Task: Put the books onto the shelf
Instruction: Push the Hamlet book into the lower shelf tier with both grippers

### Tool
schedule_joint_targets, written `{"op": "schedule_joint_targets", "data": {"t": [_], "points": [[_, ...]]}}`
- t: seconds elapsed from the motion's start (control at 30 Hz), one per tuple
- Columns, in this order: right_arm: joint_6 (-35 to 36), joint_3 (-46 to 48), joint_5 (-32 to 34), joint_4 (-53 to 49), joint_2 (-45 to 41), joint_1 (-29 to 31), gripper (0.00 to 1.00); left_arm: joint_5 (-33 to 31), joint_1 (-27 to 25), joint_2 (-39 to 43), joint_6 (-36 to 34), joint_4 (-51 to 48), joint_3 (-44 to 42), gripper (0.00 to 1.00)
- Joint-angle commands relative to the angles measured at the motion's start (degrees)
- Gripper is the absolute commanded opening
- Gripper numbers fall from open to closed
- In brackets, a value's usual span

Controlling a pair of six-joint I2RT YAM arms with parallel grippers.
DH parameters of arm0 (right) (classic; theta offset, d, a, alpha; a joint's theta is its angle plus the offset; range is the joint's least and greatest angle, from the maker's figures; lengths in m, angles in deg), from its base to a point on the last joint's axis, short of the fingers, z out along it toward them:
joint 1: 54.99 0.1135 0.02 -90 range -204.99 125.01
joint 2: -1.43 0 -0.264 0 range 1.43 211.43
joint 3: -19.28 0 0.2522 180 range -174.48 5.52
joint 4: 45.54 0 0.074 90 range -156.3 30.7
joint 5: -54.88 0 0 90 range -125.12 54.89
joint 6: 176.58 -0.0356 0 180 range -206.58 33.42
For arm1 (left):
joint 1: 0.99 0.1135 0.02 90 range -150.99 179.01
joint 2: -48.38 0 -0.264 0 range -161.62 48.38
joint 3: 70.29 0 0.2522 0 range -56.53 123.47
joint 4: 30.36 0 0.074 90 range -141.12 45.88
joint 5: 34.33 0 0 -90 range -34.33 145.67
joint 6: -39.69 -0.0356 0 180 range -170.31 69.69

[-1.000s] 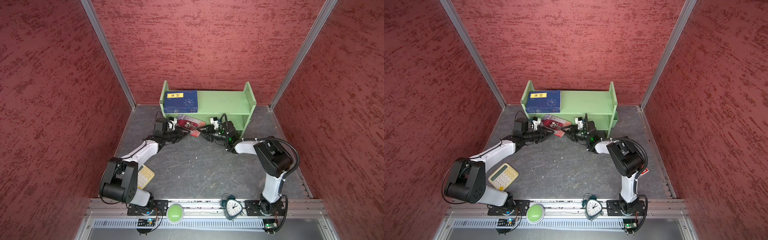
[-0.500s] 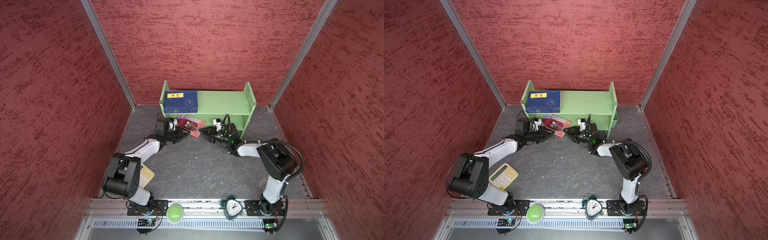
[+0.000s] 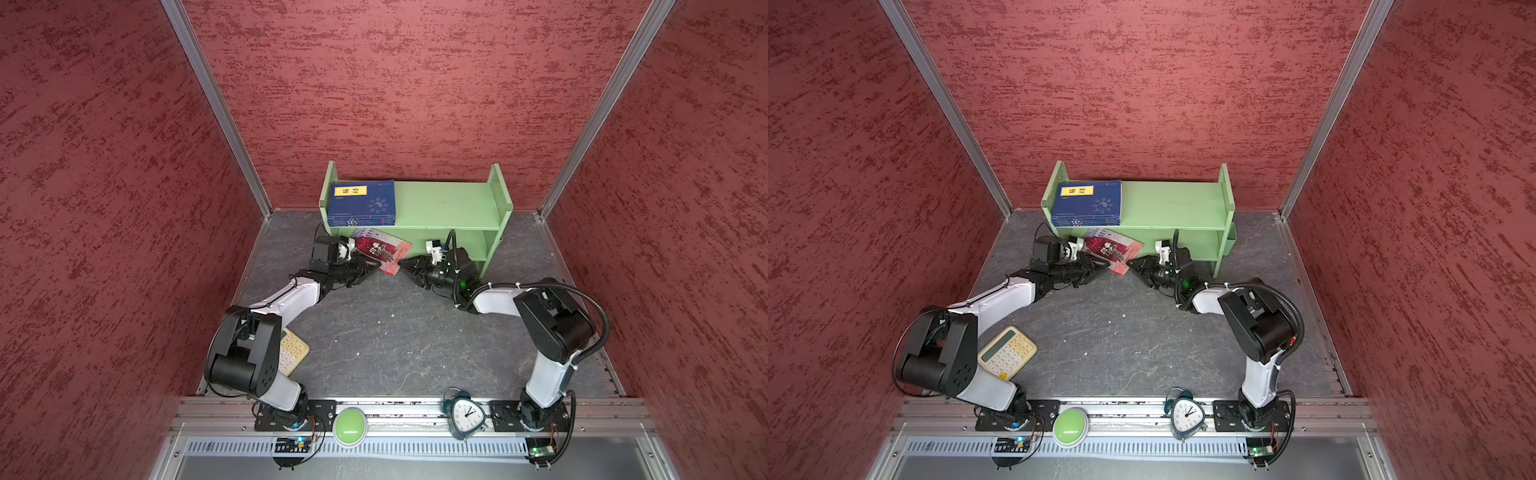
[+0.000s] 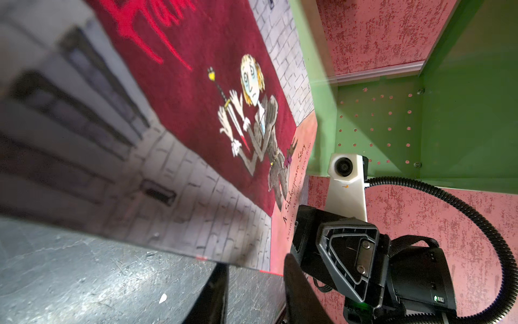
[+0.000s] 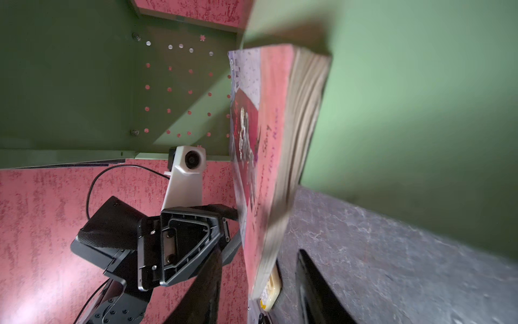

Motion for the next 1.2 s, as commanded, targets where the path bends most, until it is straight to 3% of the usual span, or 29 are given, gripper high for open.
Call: {"op": "schedule_joint_targets", "data": {"t": [0.0,0.3,0.63,0.93,1.17], "points": [[2.3,0.2,2.0,-2.0,-3.4,1.0,0.45,0.6,-0.3,-0.5,0.5,2.2,1.6,0.34],[-0.4,-0.5,2.0,3.6,0.5,3.0,0.46,0.9,-0.3,-1.1,0.7,2.6,1.9,0.34],[1.6,2.9,4.9,0.2,-3.4,3.4,0.46,1.0,-0.5,-1.8,0.9,2.9,2.1,0.34],[-1.3,0.6,3.8,8.3,2.5,3.6,0.45,1.5,-0.5,-2.1,1.3,2.9,2.3,0.34],[-1.4,-1.2,3.5,9.0,4.3,3.6,0.4,1.9,-0.5,-2.3,1.8,3.4,2.2,0.34]]}}
